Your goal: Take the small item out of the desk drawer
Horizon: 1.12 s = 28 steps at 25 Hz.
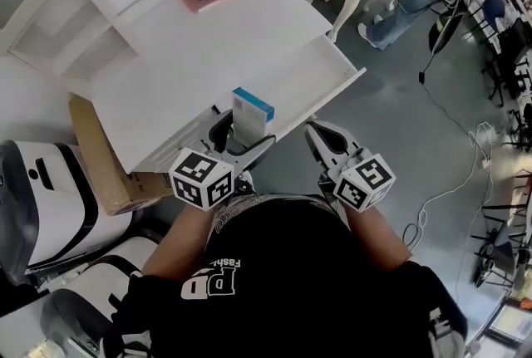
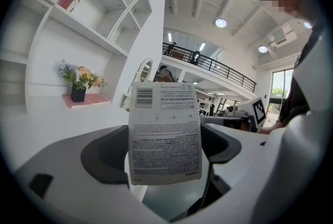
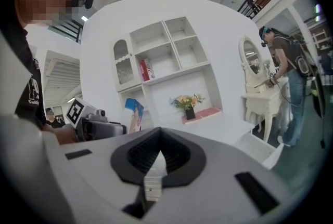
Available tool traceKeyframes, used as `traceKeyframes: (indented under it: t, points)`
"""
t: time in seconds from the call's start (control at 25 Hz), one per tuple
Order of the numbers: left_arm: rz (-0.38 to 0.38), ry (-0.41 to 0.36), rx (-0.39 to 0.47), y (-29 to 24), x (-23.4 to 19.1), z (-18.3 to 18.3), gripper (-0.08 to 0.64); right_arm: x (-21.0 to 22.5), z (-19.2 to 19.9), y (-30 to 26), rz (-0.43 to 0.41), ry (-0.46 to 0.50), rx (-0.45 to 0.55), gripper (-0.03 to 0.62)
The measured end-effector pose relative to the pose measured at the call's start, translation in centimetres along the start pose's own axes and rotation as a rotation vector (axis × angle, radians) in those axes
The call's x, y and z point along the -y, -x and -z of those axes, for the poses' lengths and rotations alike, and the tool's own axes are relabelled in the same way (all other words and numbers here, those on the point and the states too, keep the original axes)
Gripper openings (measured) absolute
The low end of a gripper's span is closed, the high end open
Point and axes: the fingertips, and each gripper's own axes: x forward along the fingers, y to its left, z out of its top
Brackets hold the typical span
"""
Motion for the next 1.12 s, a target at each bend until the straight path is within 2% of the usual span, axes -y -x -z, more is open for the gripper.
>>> traceKeyframes:
  t: [0.24, 0.52, 0.88, 1.12]
  points:
    - [-0.023, -0.023, 0.009, 0.3, 4.5, 1.1, 0.430, -0.6, 0.8, 4.6, -0.025, 0.008, 0.008, 0.006]
    - [-0.081, -0.012, 0.034, 2.0, 8.5, 2.8, 0.430, -0.5, 2.4, 9.9, -0.019, -0.017, 0.009, 0.008]
    - [-0.146, 0.002, 0.031, 4.7, 9.1, 4.5, 0.430, -0.2, 2.8, 11.1, -0.017, -0.043, 0.022, 0.008]
    - [-0.116, -0.022, 0.040, 4.9, 9.7, 3.2, 0.430, -1.7, 3.2, 10.9, -0.030, -0.072, 0.023, 0.006]
